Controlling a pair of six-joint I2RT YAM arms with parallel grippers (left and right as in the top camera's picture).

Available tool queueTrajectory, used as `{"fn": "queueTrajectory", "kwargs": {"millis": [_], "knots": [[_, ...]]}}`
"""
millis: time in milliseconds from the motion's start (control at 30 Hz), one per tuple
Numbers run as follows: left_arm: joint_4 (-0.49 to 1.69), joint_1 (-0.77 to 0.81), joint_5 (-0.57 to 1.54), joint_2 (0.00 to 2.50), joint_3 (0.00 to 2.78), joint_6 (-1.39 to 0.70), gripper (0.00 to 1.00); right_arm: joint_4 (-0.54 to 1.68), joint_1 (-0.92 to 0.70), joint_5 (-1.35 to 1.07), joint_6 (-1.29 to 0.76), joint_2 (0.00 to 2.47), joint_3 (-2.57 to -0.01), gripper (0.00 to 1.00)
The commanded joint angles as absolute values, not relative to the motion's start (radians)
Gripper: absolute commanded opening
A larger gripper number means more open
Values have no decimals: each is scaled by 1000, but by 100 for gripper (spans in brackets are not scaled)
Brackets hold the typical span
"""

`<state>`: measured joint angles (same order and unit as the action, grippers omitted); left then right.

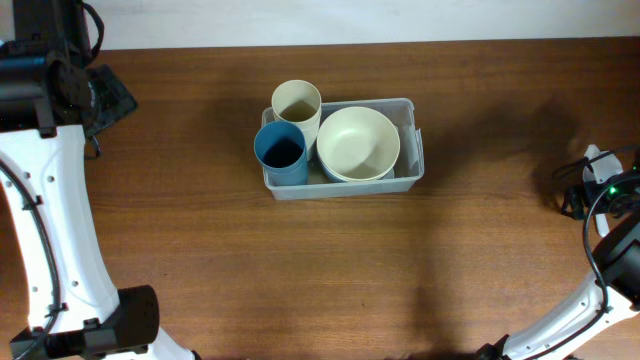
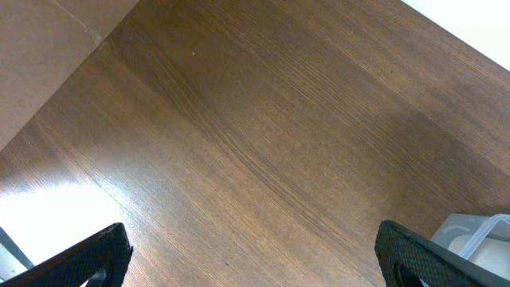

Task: Pack container
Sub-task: 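Lower the right gripper and grasp the white spoon's handle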

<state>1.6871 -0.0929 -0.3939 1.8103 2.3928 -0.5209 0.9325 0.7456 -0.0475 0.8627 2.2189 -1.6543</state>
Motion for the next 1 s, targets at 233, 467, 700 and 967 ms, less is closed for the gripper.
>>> {"fn": "queueTrajectory", "kwargs": {"millis": [233, 467, 700, 967], "knots": [[1688, -96, -408, 1790, 2387, -530, 100, 892, 748, -41, 856, 2234, -1629, 99], [1688, -96, -408, 1790, 2387, -530, 99, 873, 748, -41, 856, 2234, -1629, 63], [1687, -96, -408, 1790, 2387, -530, 100, 871, 748, -41, 855, 2234, -1629, 24], [1688, -96, -408, 1790, 2387, -530, 99, 870, 738, -41, 775, 2234, -1639, 4]]}}
